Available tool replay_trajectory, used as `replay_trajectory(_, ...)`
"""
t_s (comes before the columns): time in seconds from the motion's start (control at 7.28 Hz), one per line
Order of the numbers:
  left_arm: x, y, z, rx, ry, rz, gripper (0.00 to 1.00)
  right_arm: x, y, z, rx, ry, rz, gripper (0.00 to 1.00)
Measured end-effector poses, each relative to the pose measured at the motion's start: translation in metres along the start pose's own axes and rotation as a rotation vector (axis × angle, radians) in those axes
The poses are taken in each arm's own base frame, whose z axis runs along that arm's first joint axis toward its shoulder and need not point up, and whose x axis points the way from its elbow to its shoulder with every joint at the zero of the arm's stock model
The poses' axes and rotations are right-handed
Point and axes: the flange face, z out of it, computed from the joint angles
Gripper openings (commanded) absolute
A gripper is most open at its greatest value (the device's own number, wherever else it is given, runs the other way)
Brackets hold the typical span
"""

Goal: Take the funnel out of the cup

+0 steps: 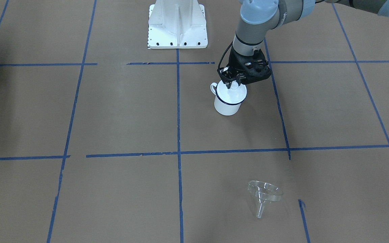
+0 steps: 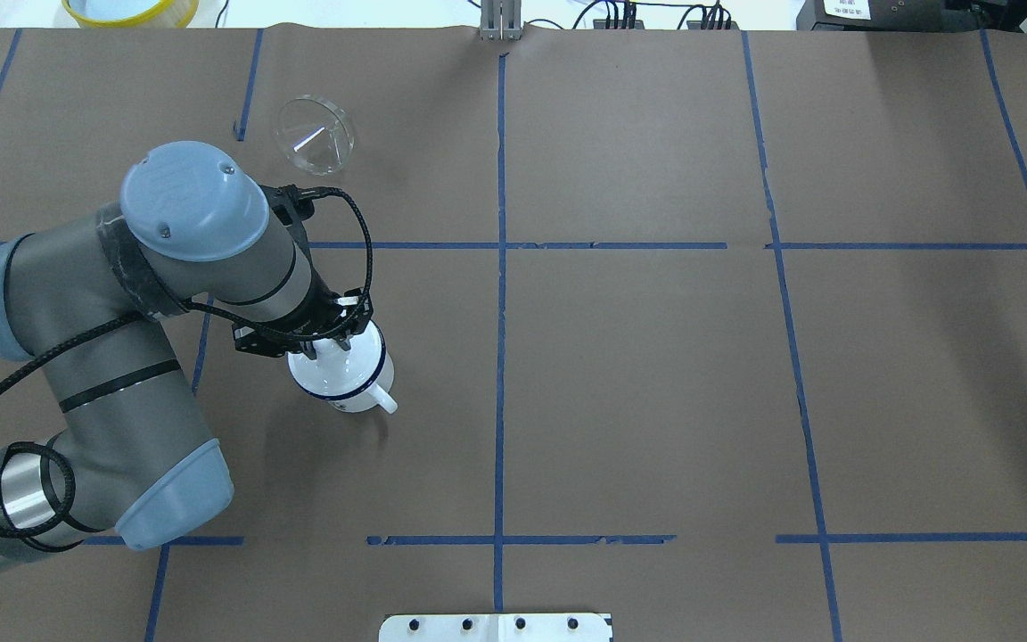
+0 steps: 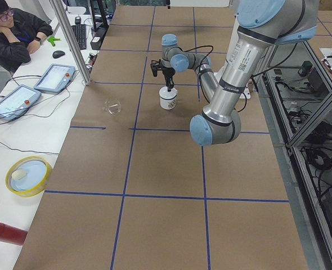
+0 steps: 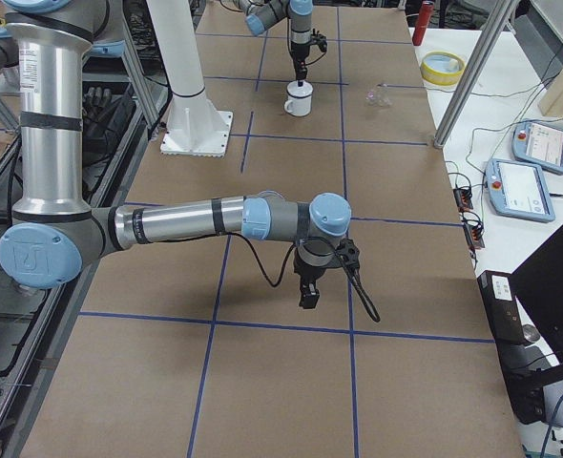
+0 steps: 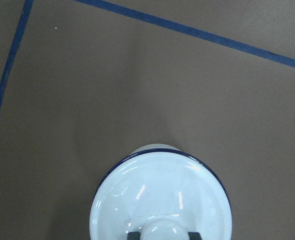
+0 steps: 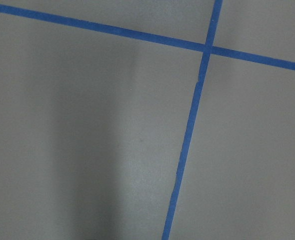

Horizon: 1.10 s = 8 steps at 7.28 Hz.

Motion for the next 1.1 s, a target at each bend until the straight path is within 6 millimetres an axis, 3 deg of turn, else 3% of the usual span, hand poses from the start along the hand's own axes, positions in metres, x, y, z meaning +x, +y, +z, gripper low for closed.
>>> replay_trajectory(0.14, 0.001, 0.0, -0.001, -0.001, 0.002, 0.002, 0.99, 0.0, 0.0, 0.0, 0.0, 0.0, 0.0, 1.0)
replay_trajectory(0.69, -0.005, -0.004, -0.014, 0.02, 0.018, 0.044, 1.0, 0.0, 0.0, 0.0, 0.0, 0.0, 0.0, 1.0)
replay_trajectory(0.82, -0.021, -0.025, -0.033, 0.055, 0.031, 0.11, 1.0, 0.0, 0.0, 0.0, 0.0, 0.0, 0.0, 1.0)
replay_trajectory(0.96, -0.056, -0.064, -0.054, 0.093, 0.021, 0.196, 1.0, 0.0, 0.0, 0.0, 0.0, 0.0, 0.0, 1.0)
replay_trajectory(1.1, -0.11, -0.112, -0.075, 0.1, -0.001, 0.297, 1.0, 0.0, 0.0, 0.0, 0.0, 0.0, 0.0, 1.0)
